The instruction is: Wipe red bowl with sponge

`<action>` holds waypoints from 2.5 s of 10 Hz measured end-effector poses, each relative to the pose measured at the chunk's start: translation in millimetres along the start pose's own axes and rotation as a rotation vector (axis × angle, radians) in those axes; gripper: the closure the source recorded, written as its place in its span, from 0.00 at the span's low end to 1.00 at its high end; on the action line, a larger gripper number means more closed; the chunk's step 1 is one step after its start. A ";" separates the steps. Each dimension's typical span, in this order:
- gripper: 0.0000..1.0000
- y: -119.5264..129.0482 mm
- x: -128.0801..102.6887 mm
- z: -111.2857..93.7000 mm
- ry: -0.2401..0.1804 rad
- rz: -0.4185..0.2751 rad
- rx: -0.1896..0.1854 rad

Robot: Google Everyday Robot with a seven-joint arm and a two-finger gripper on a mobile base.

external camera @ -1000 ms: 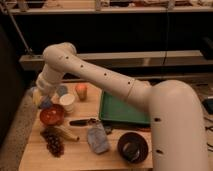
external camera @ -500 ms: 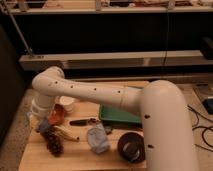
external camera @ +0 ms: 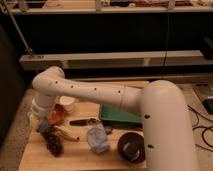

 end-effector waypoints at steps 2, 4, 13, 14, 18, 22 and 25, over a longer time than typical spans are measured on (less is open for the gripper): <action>0.96 3.8 -0.9 0.6 0.002 0.007 -0.005; 0.96 29.7 2.6 4.4 0.006 0.027 -0.020; 0.96 95.3 21.5 8.4 -0.071 0.074 -0.110; 0.96 95.0 21.4 8.4 -0.079 0.072 -0.121; 0.96 96.6 27.7 15.7 -0.125 0.066 -0.153; 0.96 102.2 33.8 30.0 -0.129 0.069 -0.140; 0.96 114.7 33.1 43.0 -0.143 0.091 -0.117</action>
